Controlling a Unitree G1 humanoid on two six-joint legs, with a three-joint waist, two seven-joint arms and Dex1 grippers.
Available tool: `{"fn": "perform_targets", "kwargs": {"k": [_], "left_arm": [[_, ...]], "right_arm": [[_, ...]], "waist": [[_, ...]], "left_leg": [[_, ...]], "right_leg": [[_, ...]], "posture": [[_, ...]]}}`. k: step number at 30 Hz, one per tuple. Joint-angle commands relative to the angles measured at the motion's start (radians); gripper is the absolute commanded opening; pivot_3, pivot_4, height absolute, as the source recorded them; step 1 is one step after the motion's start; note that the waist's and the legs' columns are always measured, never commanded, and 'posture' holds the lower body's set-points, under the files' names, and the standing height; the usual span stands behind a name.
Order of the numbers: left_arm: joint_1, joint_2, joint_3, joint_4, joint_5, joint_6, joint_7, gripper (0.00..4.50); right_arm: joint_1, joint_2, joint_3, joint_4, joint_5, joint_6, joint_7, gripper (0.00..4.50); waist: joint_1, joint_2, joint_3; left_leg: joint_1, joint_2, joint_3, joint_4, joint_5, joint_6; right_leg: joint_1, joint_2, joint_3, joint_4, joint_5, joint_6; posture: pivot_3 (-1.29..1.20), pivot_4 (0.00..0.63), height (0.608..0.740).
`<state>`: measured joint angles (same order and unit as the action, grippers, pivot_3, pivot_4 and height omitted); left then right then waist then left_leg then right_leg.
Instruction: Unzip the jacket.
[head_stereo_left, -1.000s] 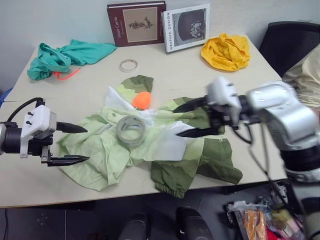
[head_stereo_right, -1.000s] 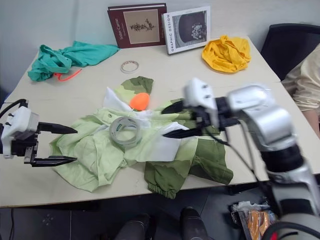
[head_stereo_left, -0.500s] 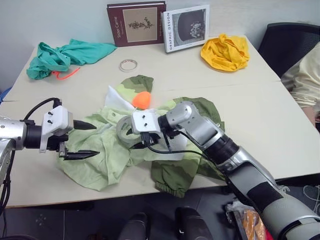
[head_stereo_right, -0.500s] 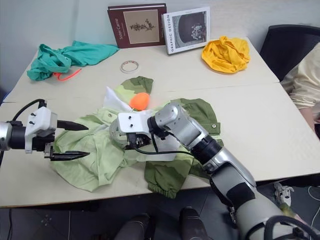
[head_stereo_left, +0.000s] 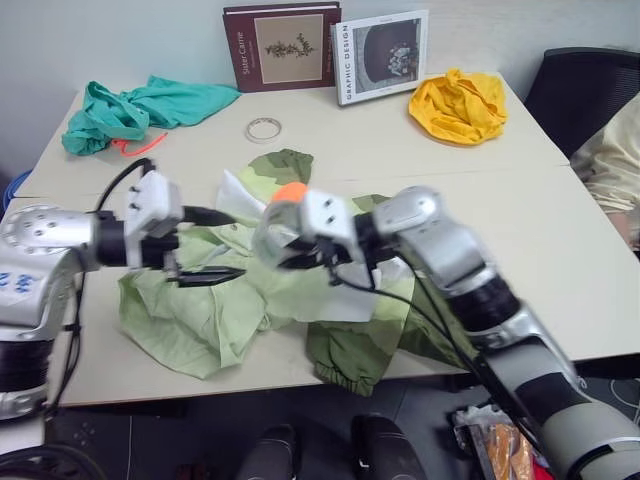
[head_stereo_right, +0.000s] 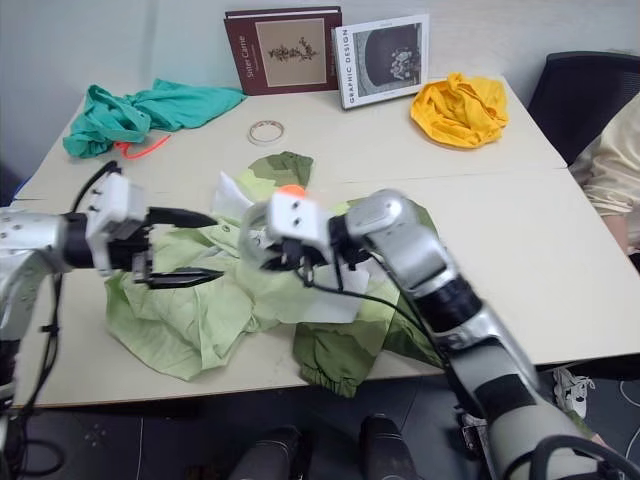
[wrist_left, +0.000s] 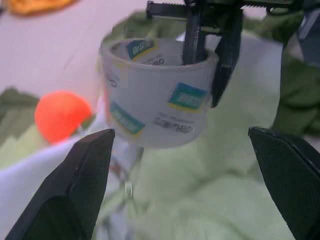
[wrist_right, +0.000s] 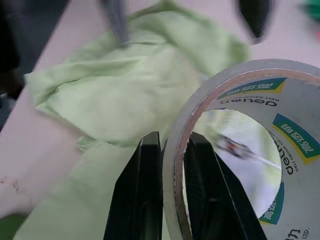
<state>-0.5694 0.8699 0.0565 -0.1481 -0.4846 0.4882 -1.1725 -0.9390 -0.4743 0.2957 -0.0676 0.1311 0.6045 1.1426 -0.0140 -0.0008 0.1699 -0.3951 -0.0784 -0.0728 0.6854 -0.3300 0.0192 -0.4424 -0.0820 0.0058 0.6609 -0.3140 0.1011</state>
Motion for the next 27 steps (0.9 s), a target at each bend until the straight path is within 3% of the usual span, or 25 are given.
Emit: {"fn": "perform_targets", "kwargs": {"k": [1, 5, 7, 10, 14, 22, 26, 27], "left_arm": [[-0.050, -0.050, -0.035, -0.007, -0.008, 0.005, 0.013, 4.50], [-0.080, -0.122, -0.085, -0.012, -0.008, -0.001, 0.010, 4.50], [-0.079, -0.133, -0.100, -0.013, -0.002, -0.009, -0.005, 4.50], [-0.078, -0.134, -0.125, 0.002, 0.021, -0.037, -0.030, 4.50], [-0.087, -0.123, -0.146, 0.068, 0.073, -0.105, -0.064, 4.50], [-0.055, -0.064, -0.128, 0.090, 0.116, -0.164, -0.101, 4.50], [0.041, 0.020, -0.128, -0.008, 0.119, -0.174, -0.149, 4.50], [0.075, 0.039, -0.129, -0.043, 0.120, -0.172, -0.152, 4.50]], "right_arm": [[0.084, -0.210, -0.165, -0.058, -0.022, 0.036, -0.039, 0.25], [0.308, -0.506, -0.378, 0.115, -0.093, -0.074, -0.119, 0.25], [0.421, -0.597, -0.457, 0.220, -0.112, -0.124, -0.158, 0.25], [0.528, -0.633, -0.554, 0.344, -0.092, -0.155, -0.211, 0.25], [0.605, -0.609, -0.596, 0.353, -0.043, -0.148, -0.199, 0.25], [0.531, -0.638, -0.584, 0.355, 0.019, -0.103, -0.179, 2.95], [0.566, -0.729, -0.604, 0.206, 0.092, -0.155, 0.003, 4.33], [0.618, -0.758, -0.629, 0.113, 0.142, -0.159, 0.097, 4.33]], "waist": [[0.012, -0.001, 0.000], [0.024, -0.001, 0.000], [0.025, -0.001, 0.000], [0.012, -0.001, 0.000], [-0.011, -0.001, 0.000], [-0.011, -0.001, 0.000], [-0.003, 0.001, 0.001], [0.001, 0.001, 0.001]], "left_leg": [[0.000, 0.000, 0.000, 0.000, 0.000, 0.000], [-0.001, 0.000, 0.002, -0.001, 0.000, 0.001], [-0.001, 0.000, 0.004, -0.001, 0.000, 0.001], [0.000, 0.003, 0.007, -0.002, 0.001, 0.001], [0.007, 0.005, 0.018, -0.004, 0.001, 0.000], [0.009, 0.005, 0.020, -0.003, 0.000, 0.002], [0.007, 0.005, 0.020, -0.003, -0.002, 0.004], [0.007, 0.005, 0.020, -0.004, -0.002, 0.004]], "right_leg": [[0.000, 0.000, 0.000, 0.000, 0.000, 0.000], [0.000, 0.000, 0.001, -0.002, 0.000, 0.000], [-0.001, 0.000, 0.001, -0.002, 0.000, 0.000], [-0.001, 0.002, 0.003, -0.001, 0.000, 0.000], [-0.001, 0.005, 0.006, -0.001, 0.000, 0.000], [-0.001, 0.005, 0.018, -0.001, 0.000, 0.000], [-0.002, 0.004, 0.018, -0.002, 0.000, 0.000], [-0.002, 0.004, 0.018, -0.002, 0.000, 0.000]], "posture": [[0.00, 0.150, 0.740], [0.00, 0.150, 0.740], [0.00, 0.150, 0.740], [0.00, 0.150, 0.740], [0.00, 0.150, 0.740], [0.00, 0.150, 0.740], [0.00, 0.150, 0.740], [0.00, 0.150, 0.740]]}}
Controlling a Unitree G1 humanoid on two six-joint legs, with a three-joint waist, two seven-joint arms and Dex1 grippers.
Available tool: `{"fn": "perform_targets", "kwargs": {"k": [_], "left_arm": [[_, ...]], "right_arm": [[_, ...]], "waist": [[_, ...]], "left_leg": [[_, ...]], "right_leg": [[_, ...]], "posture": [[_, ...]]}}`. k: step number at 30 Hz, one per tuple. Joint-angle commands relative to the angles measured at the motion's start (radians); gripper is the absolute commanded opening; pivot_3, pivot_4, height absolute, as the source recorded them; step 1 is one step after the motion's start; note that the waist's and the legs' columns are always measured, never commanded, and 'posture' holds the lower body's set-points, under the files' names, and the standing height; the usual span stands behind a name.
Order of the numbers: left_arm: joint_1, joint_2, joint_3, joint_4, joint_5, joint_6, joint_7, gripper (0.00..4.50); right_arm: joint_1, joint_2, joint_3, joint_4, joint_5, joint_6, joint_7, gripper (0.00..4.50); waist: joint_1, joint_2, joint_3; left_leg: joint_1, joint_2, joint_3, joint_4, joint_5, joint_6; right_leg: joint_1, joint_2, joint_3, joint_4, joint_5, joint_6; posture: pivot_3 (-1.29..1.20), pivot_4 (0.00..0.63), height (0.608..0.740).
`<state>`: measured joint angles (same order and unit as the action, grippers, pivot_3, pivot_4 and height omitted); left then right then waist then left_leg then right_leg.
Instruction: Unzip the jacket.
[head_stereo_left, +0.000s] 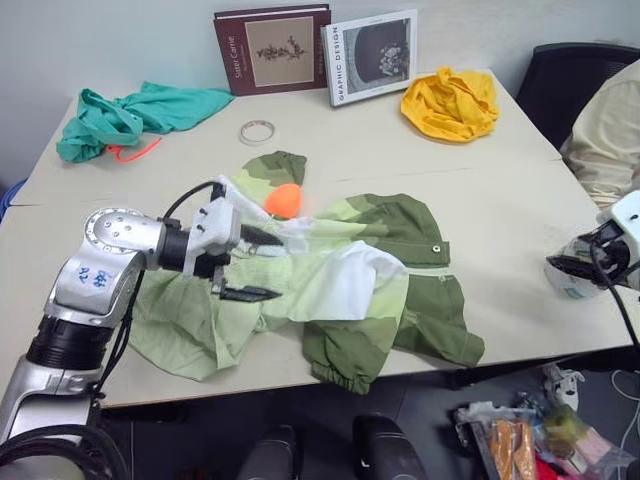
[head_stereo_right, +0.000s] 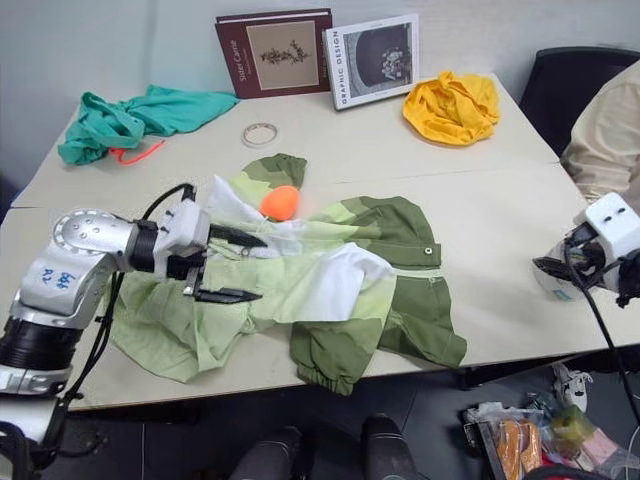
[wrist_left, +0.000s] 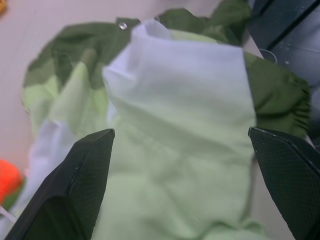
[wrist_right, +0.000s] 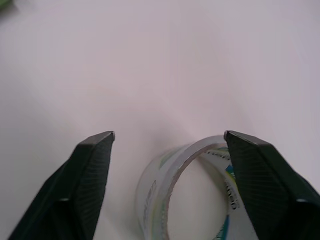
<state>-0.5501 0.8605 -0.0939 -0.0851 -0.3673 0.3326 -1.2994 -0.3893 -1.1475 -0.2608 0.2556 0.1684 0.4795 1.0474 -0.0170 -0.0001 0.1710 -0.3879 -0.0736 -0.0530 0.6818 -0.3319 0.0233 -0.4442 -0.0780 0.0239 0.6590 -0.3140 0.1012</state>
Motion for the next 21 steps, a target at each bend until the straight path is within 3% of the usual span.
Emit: {"fn": "perform_targets", "kwargs": {"k": [1, 5, 9, 13, 18, 19, 21], "left_arm": [[0.080, 0.062, 0.022, -0.131, 0.002, -0.014, -0.025, 4.50], [0.145, 0.074, -0.028, -0.165, 0.113, -0.104, 0.018, 4.50], [0.129, 0.008, -0.091, -0.145, 0.231, -0.135, 0.121, 4.50], [0.103, -0.040, -0.146, -0.066, 0.421, -0.323, 0.253, 4.50], [0.114, -0.069, -0.140, -0.045, 0.421, -0.332, 0.267, 4.50], [0.118, -0.066, -0.144, -0.045, 0.423, -0.339, 0.260, 4.31], [0.129, -0.062, -0.145, -0.046, 0.413, -0.338, 0.244, 3.87]], "right_arm": [[0.108, -0.105, -0.093, -0.276, 0.141, -0.034, 0.255, 4.33], [0.329, -0.128, -0.185, -0.618, 0.279, 0.058, 0.411, 4.33], [0.408, -0.064, -0.125, -0.791, 0.279, 0.095, 0.288, 4.33], [0.479, 0.027, -0.003, -0.820, 0.171, 0.033, 0.151, 4.33], [0.462, 0.098, 0.088, -0.739, 0.108, -0.014, 0.058, 4.33], [0.448, 0.112, 0.106, -0.725, 0.104, -0.006, 0.040, 4.36], [0.430, 0.128, 0.134, -0.708, 0.092, -0.003, 0.019, 3.95]], "waist": [[0.009, 0.000, 0.000], [0.027, -0.001, 0.000], [0.049, -0.001, 0.000], [0.057, -0.004, 0.000], [0.053, -0.004, 0.000], [0.049, -0.005, 0.000], [0.044, -0.005, 0.000]], "left_leg": [[0.000, 0.000, 0.000, 0.000, -0.001, 0.000], [0.001, 0.001, -0.001, 0.001, -0.001, 0.000], [0.003, 0.000, -0.001, 0.002, -0.001, 0.003], [0.004, 0.000, -0.003, 0.002, -0.001, 0.003], [0.004, -0.001, -0.002, 0.002, -0.001, 0.004], [0.004, -0.001, -0.002, 0.002, -0.001, 0.004], [0.004, 0.000, -0.002, 0.002, -0.001, 0.004]], "right_leg": [[0.000, 0.000, 0.000, -0.001, 0.000, 0.000], [0.002, 0.001, -0.001, -0.002, 0.000, 0.000], [0.008, 0.000, 0.000, -0.007, 0.003, 0.005], [0.013, 0.000, -0.001, -0.012, 0.004, 0.007], [0.012, 0.000, -0.001, -0.012, 0.004, 0.007], [0.012, 0.000, -0.001, -0.012, 0.004, 0.007], [0.012, 0.000, -0.001, -0.012, 0.004, 0.007]], "posture": [[0.00, 0.150, 0.740], [0.00, 0.150, 0.740], [0.00, 0.150, 0.740], [0.00, 0.150, 0.740], [0.00, 0.150, 0.740], [0.00, 0.150, 0.740], [0.00, 0.150, 0.740]]}}
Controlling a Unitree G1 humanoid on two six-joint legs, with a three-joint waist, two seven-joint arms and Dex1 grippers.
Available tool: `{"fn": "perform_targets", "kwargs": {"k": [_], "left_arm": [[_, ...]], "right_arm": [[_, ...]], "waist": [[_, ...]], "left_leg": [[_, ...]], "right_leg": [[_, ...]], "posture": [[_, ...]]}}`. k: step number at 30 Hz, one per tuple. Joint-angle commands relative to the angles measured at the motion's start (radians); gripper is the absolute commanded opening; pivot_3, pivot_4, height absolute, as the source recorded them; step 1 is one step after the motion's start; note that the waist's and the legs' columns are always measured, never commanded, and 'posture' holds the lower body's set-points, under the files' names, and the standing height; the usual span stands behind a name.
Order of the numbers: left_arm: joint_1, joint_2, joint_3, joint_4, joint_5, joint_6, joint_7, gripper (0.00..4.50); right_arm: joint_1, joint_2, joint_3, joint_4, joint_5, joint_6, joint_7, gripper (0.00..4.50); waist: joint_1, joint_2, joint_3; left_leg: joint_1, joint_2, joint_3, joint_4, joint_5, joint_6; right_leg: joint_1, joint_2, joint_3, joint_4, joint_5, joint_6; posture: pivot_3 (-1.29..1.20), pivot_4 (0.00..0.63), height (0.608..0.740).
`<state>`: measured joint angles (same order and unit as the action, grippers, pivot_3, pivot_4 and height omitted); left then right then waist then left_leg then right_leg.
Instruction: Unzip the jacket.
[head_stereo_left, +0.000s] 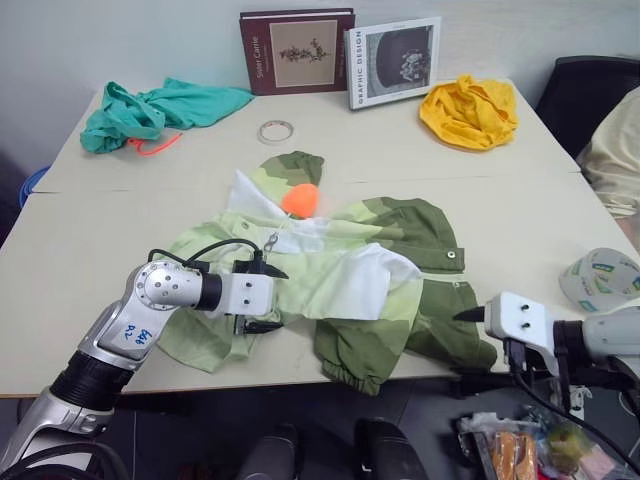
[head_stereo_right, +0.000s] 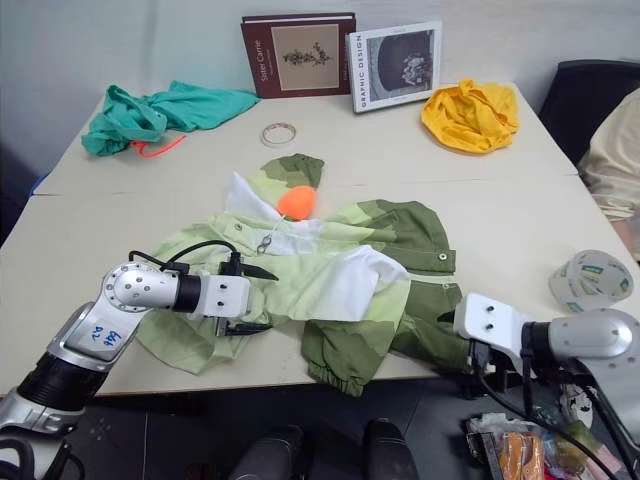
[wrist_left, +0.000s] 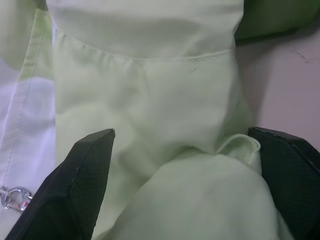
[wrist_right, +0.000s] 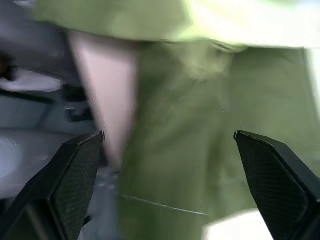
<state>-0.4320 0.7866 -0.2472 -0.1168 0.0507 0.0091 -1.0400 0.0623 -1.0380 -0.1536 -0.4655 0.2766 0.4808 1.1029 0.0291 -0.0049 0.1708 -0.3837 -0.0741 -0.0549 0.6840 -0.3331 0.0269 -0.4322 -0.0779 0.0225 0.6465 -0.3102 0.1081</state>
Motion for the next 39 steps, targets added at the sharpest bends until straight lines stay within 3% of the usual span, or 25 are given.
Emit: {"fn": "perform_targets", "kwargs": {"k": [1, 11, 13, 17, 20, 24, 29, 32, 37, 39], "left_arm": [[0.015, 0.015, 0.009, -0.018, -0.009, -0.009, -0.022, 3.55], [0.065, 0.041, 0.037, -0.032, -0.035, -0.001, -0.058, 0.35], [0.108, 0.088, 0.063, -0.033, -0.040, -0.021, -0.082, 0.02], [0.231, 0.238, 0.150, 0.013, -0.050, -0.122, -0.132, 0.02], [0.308, 0.302, 0.202, 0.046, -0.075, -0.182, -0.147, 0.02], [0.388, 0.318, 0.232, 0.034, -0.113, -0.212, -0.150, 0.02], [0.434, 0.286, 0.238, -0.045, -0.169, -0.125, -0.126, 0.02], [0.463, 0.287, 0.252, -0.096, -0.229, -0.039, -0.146, 0.73], [0.521, 0.345, 0.381, -0.175, -0.421, 0.122, -0.248, 2.36], [0.474, 0.380, 0.441, -0.186, -0.564, 0.261, -0.304, 3.00]], "right_arm": [[-0.016, 0.013, 0.037, 0.017, -0.021, -0.015, -0.027, 3.71], [-0.001, -0.012, 0.053, 0.036, -0.010, -0.031, 0.017, 0.28], [0.029, -0.046, 0.021, 0.050, -0.011, -0.071, 0.067, 0.00], [0.147, -0.116, -0.105, 0.101, -0.008, -0.262, 0.221, 0.00], [0.220, -0.138, -0.158, 0.144, -0.031, -0.356, 0.278, 0.00], [0.219, -0.108, -0.127, 0.196, -0.096, -0.471, 0.227, 0.00], [0.147, -0.073, -0.085, 0.204, -0.094, -0.456, 0.151, 0.00], [0.150, -0.097, -0.111, 0.177, -0.043, -0.401, 0.185, 0.72], [0.131, -0.155, -0.218, 0.099, 0.109, -0.254, 0.278, 2.45], [-0.007, -0.171, -0.218, 0.066, 0.227, -0.152, 0.253, 3.20]], "waist": [[-0.003, 0.000, 0.000], [-0.003, 0.000, 0.000], [-0.003, 0.000, 0.000], [-0.007, 0.000, 0.000], [-0.007, 0.001, 0.000], [-0.007, 0.001, 0.001], [-0.007, 0.002, 0.001], [-0.007, 0.002, 0.001], [-0.010, 0.002, 0.001], [-0.011, 0.002, 0.002]], "left_leg": [[0.000, 0.000, 0.000, 0.000, 0.000, 0.000], [0.000, 0.000, 0.000, 0.000, 0.000, 0.000], [0.000, 0.000, 0.000, 0.000, 0.000, 0.000], [0.001, 0.001, 0.000, -0.002, -0.001, 0.001], [0.012, 0.001, 0.001, -0.006, -0.002, 0.002], [0.026, 0.002, 0.001, -0.013, -0.007, 0.008], [0.027, 0.002, 0.001, -0.017, -0.004, 0.004], [0.027, 0.002, 0.001, -0.018, -0.004, 0.003], [0.026, 0.003, 0.001, -0.018, -0.004, 0.004], [0.027, 0.003, 0.001, -0.018, -0.005, 0.004]], "right_leg": [[0.000, 0.000, 0.000, 0.000, 0.000, 0.000], [0.000, 0.000, 0.000, 0.000, 0.000, 0.000], [0.000, 0.000, 0.000, 0.000, 0.000, 0.000], [0.000, 0.000, 0.000, -0.002, 0.000, 0.000], [0.011, 0.000, 0.000, -0.005, -0.001, -0.001], [0.025, 0.000, 0.001, -0.012, -0.001, -0.001], [0.024, 0.000, 0.001, -0.013, -0.001, -0.001], [0.023, 0.000, 0.001, -0.013, -0.001, -0.001], [0.024, 0.000, 0.001, -0.015, -0.001, -0.001], [0.024, 0.000, 0.001, -0.015, -0.001, -0.001]], "posture": [[0.00, 0.150, 0.740], [0.00, 0.150, 0.740], [0.00, 0.150, 0.740], [0.00, 0.150, 0.740], [0.00, 0.150, 0.740], [0.00, 0.150, 0.740], [0.00, 0.150, 0.740], [0.00, 0.150, 0.740], [0.00, 0.150, 0.740], [0.00, 0.150, 0.740]]}}
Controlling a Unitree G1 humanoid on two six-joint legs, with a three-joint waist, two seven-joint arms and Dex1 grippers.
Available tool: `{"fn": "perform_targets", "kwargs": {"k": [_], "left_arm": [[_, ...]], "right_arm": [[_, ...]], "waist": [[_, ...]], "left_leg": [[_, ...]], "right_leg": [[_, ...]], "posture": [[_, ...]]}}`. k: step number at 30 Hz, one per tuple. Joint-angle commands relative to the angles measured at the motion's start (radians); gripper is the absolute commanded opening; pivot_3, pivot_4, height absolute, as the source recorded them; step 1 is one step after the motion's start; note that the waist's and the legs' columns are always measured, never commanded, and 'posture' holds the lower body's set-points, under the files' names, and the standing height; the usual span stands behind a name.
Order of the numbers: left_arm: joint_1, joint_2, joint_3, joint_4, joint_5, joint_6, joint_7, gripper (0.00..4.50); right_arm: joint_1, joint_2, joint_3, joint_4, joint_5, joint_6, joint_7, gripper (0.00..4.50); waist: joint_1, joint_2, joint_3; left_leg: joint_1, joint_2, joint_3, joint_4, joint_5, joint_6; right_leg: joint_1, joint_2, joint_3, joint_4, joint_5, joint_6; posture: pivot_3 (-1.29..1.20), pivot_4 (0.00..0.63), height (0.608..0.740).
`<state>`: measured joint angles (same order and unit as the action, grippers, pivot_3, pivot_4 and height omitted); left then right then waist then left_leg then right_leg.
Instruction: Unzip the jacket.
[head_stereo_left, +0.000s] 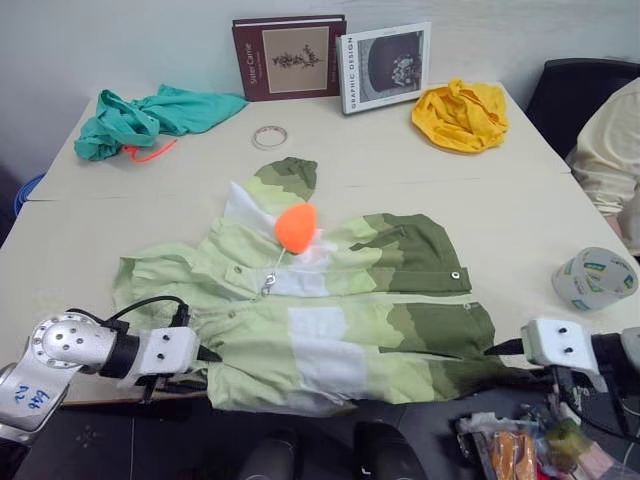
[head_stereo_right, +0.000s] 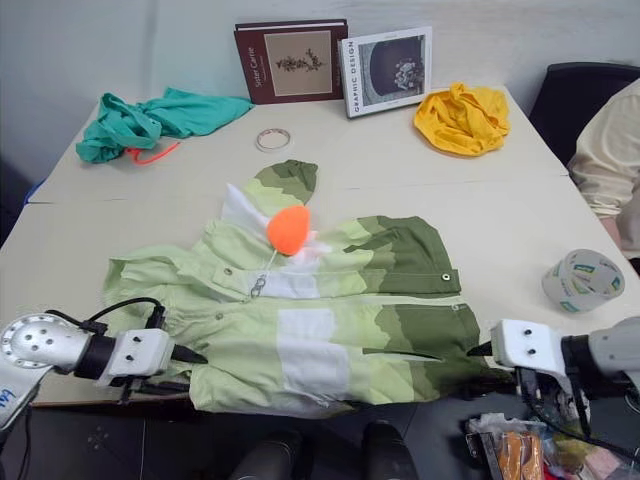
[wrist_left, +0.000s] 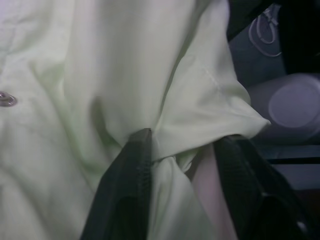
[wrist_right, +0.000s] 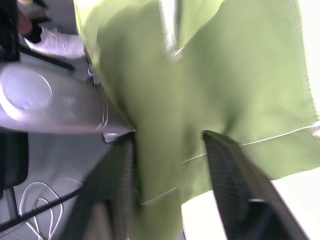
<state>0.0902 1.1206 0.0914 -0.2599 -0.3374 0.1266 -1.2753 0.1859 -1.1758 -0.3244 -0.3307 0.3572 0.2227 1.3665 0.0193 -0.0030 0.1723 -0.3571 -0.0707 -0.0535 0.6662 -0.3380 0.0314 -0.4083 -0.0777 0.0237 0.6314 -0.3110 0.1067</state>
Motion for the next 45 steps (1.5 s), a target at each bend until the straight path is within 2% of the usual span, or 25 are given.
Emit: {"fn": "perform_targets", "kwargs": {"k": [1, 2, 3, 5, 7, 10, 12, 14, 16, 22, 27, 32, 33, 34, 36, 37, 43, 45], "left_arm": [[-0.069, 0.057, 0.121, -0.045, -0.223, 0.193, -0.085, 3.28], [-0.135, 0.068, 0.135, -0.032, -0.301, 0.266, -0.104, 3.63], [-0.235, 0.060, 0.133, 0.001, -0.362, 0.330, -0.100, 3.92], [-0.409, 0.041, 0.103, 0.067, -0.405, 0.417, -0.083, 3.92], [-0.537, 0.025, 0.030, 0.142, -0.325, 0.393, -0.097, 3.92], [-0.675, -0.019, -0.097, 0.270, -0.160, 0.305, -0.109, 3.92], [-0.753, -0.065, -0.149, 0.346, -0.092, 0.278, -0.093, 3.92], [-0.800, -0.103, -0.173, 0.381, -0.055, 0.273, -0.080, 3.92], [-0.815, -0.118, -0.178, 0.379, -0.046, 0.282, -0.085, 3.92], [-0.785, -0.116, -0.125, 0.310, -0.080, 0.349, -0.072, 3.92], [-0.727, -0.095, -0.062, 0.266, -0.084, 0.392, -0.032, 3.92], [-0.711, -0.122, -0.043, 0.280, -0.040, 0.372, 0.061, 3.92], [-0.716, -0.133, -0.041, 0.288, -0.033, 0.363, 0.082, 3.96], [-0.726, -0.145, -0.040, 0.299, -0.024, 0.358, 0.106, 3.96], [-0.744, -0.165, -0.042, 0.321, -0.006, 0.350, 0.146, 3.96], [-0.748, -0.169, -0.045, 0.329, 0.001, 0.344, 0.152, 3.96], [-0.733, -0.177, -0.063, 0.327, -0.008, 0.312, 0.095, 3.96], [-0.712, -0.167, -0.071, 0.294, -0.031, 0.311, 0.037, 3.96]], "right_arm": [[-0.183, -0.036, -0.041, -0.078, 0.184, 0.144, -0.021, 3.51], [-0.297, -0.022, 0.000, -0.084, 0.232, 0.199, -0.053, 3.84], [-0.429, 0.023, 0.064, -0.080, 0.243, 0.221, -0.090, 3.85], [-0.634, 0.113, 0.191, -0.051, 0.204, 0.246, -0.155, 3.85], [-0.790, 0.225, 0.334, 0.027, 0.059, 0.189, -0.224, 3.85], [-0.969, 0.391, 0.547, 0.228, -0.247, -0.031, -0.352, 3.85], [-1.058, 0.485, 0.664, 0.392, -0.429, -0.213, -0.441, 3.85], [-1.137, 0.578, 0.750, 0.570, -0.552, -0.359, -0.517, 3.85], [-1.194, 0.642, 0.800, 0.711, -0.624, -0.467, -0.562, 3.85], [-1.315, 0.802, 0.869, 1.010, -0.738, -0.690, -0.659, 3.85], [-1.379, 0.929, 0.872, 1.171, -0.794, -0.782, -0.755, 3.85], [-1.412, 0.998, 0.871, 1.283, -0.830, -0.817, -0.804, 3.85], [-1.414, 1.003, 0.869, 1.301, -0.830, -0.829, -0.803, 3.47], [-1.416, 1.005, 0.864, 1.316, -0.829, -0.837, -0.800, 3.32], [-1.419, 1.007, 0.850, 1.337, -0.819, -0.845, -0.790, 2.72], [-1.421, 1.006, 0.846, 1.342, -0.818, -0.847, -0.791, 2.32], [-1.410, 0.981, 0.827, 1.320, -0.804, -0.856, -0.775, 0.17], [-1.386, 0.949, 0.811, 1.259, -0.775, -0.853, -0.733, 0.07]], "waist": [[-0.003, 0.000, 0.001], [-0.004, 0.001, 0.002], [-0.006, 0.001, 0.002], [-0.006, 0.001, 0.002], [-0.011, 0.000, 0.002], [-0.024, 0.000, 0.001], [-0.029, -0.001, 0.001], [-0.050, -0.002, 0.001], [-0.059, -0.002, 0.001], [-0.093, -0.002, 0.001], [-0.114, -0.002, 0.001], [-0.118, -0.002, 0.001], [-0.117, -0.002, 0.001], [-0.115, -0.002, 0.001], [-0.111, -0.002, 0.001], [-0.111, -0.002, 0.001], [-0.119, -0.002, 0.001], [-0.122, -0.002, 0.001]], "left_leg": [[0.000, 0.000, 0.000, 0.000, -0.001, 0.001], [0.000, 0.001, 0.000, 0.000, -0.001, 0.002], [0.000, 0.001, 0.000, 0.000, -0.001, 0.002], [-0.001, 0.002, -0.001, 0.000, 0.000, 0.000], [-0.001, 0.002, -0.003, 0.000, 0.003, -0.007], [-0.002, 0.000, -0.003, 0.000, 0.004, -0.009], [-0.009, -0.002, 0.000, 0.001, 0.003, -0.008], [-0.025, -0.003, 0.002, 0.007, 0.004, -0.007], [-0.035, -0.004, 0.002, 0.018, 0.003, -0.007], [-0.036, -0.005, 0.001, 0.017, 0.003, -0.006], [-0.030, -0.003, -0.001, 0.017, 0.003, -0.009], [-0.030, -0.003, -0.003, 0.017, 0.004, -0.010], [-0.030, -0.004, -0.004, 0.017, 0.004, -0.010], [-0.030, -0.004, -0.005, 0.017, 0.004, -0.010], [-0.030, -0.005, -0.008, 0.018, 0.004, -0.010], [-0.030, -0.005, -0.009, 0.018, 0.004, -0.010], [-0.030, -0.005, -0.009, 0.017, 0.004, -0.010], [-0.030, -0.004, -0.009, 0.017, 0.004, -0.010]], "right_leg": [[0.000, 0.000, 0.000, 0.000, 0.000, 0.000], [0.000, 0.000, -0.001, -0.001, 0.000, 0.000], [0.000, 0.000, -0.002, -0.002, 0.000, 0.000], [0.000, 0.000, -0.005, -0.002, 0.000, 0.000], [-0.001, 0.000, -0.008, -0.002, 0.000, 0.000], [-0.005, 0.000, -0.009, 0.003, -0.001, -0.002], [-0.014, -0.001, -0.010, 0.013, -0.001, -0.003], [-0.032, -0.002, -0.016, 0.022, -0.001, -0.003], [-0.043, -0.003, -0.020, 0.029, -0.001, -0.003], [-0.043, -0.005, -0.024, 0.028, -0.001, -0.003], [-0.039, -0.003, -0.019, 0.028, -0.001, -0.003], [-0.039, -0.002, -0.018, 0.029, -0.001, -0.004], [-0.039, -0.002, -0.018, 0.030, -0.001, -0.004], [-0.038, -0.003, -0.018, 0.030, -0.001, -0.004], [-0.037, -0.002, -0.019, 0.030, -0.001, -0.004], [-0.037, -0.002, -0.019, 0.030, -0.001, -0.004], [-0.037, -0.002, -0.019, 0.030, -0.001, -0.004], [-0.037, -0.002, -0.019, 0.030, -0.001, -0.004]], "posture": [[0.00, 0.150, 0.740], [0.00, 0.150, 0.740], [0.00, 0.150, 0.740], [0.00, 0.150, 0.740], [0.00, 0.150, 0.740], [0.00, 0.150, 0.740], [0.00, 0.150, 0.740], [0.00, 0.150, 0.740], [0.00, 0.150, 0.740], [0.00, 0.150, 0.740], [0.00, 0.150, 0.740], [0.00, 0.150, 0.740], [0.00, 0.150, 0.740], [0.00, 0.150, 0.740], [0.00, 0.150, 0.740], [0.00, 0.150, 0.740], [0.00, 0.150, 0.740], [0.00, 0.150, 0.740]]}}
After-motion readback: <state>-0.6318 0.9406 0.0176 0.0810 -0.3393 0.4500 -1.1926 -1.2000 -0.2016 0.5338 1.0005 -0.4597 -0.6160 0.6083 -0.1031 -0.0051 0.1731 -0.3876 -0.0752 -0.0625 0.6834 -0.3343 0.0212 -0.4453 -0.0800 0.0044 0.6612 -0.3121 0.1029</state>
